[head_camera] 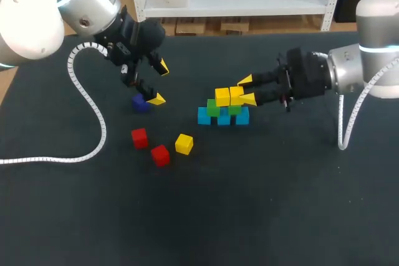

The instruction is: Place the blue cubes, place green cubes on the blue cubes, place the yellow cubes on the green cubes, then place the red cubes on the yellow cubes, and place purple cube on the red cubes.

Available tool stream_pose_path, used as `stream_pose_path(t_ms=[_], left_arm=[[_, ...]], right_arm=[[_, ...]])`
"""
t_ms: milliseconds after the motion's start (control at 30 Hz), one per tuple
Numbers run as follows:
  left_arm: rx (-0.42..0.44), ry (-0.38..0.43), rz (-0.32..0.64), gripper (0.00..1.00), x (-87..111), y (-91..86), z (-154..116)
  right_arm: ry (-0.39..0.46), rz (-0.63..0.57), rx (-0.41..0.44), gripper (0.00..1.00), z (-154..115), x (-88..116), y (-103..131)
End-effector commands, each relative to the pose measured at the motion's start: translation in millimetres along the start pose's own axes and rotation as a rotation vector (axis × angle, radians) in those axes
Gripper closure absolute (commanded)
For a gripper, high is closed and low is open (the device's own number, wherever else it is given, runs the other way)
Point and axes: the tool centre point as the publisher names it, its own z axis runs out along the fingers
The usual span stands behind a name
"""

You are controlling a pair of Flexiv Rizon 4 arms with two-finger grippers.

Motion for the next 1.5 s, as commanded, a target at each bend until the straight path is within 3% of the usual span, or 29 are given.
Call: stream_pose_path(t_ms=[33, 267, 667, 700, 767, 800, 1133, 1167, 1200, 1267, 1300, 1500], left_arm=[[0.002, -0.002, 0.003, 0.0, 0.9, 1.2, 0.2], [0.002, -0.002, 0.003, 0.0, 0.9, 1.2, 0.2], [0.002, -0.002, 0.003, 0.0, 0.9, 1.2, 0.2], [0.002, -0.002, 0.003, 0.0, 0.9, 1.2, 0.2], [0.002, -0.002, 0.003, 0.0, 0.9, 1.2, 0.2], [0.002, -0.002, 0.003, 0.0, 0.9, 1.2, 0.2], [0.002, -0.002, 0.003, 0.0, 0.9, 1.2, 0.2], [0.002, -0.002, 0.003, 0.0, 0.9, 1.2, 0.2], [0.002, -0.002, 0.003, 0.0, 0.9, 1.2, 0.2], [0.002, -0.002, 0.003, 0.0, 0.9, 1.2, 0.2], [0.002, -0.002, 0.003, 0.0, 0.9, 1.2, 0.2], [0.002, -0.002, 0.003, 0.0, 0.9, 1.2, 0.2]], right_arm=[[0.0, 0.001, -0.004, 0.74, 1.0, 0.9, -2.0], [0.0, 0.003, -0.006, 0.63, 1.3, 1.5, -2.2], [-0.003, 0.003, -0.011, 0.55, 2.5, 1.6, -2.8], [-0.003, 0.004, -0.012, 0.51, 2.5, 1.5, -2.9], [-0.005, 0.006, -0.015, 0.26, 1.8, 0.3, -3.3], [-0.01, 0.008, -0.013, 0.02, -0.1, -1.1, -3.0], [0.007, 0.008, -0.003, 0.0, -26.7, -3.4, 4.4], [0.009, 0.011, 0.0, 0.02, -28.4, -2.1, 5.0], [0.01, 0.014, 0.004, 0.52, -29.8, -1.0, 5.5], [0.01, 0.017, 0.007, 0.89, -31.0, 0.8, 6.1], [0.01, 0.018, 0.008, 1.0, -31.1, 1.5, 6.3], [0.008, 0.013, 0.01, 1.0, -27.2, 3.5, 7.2]])
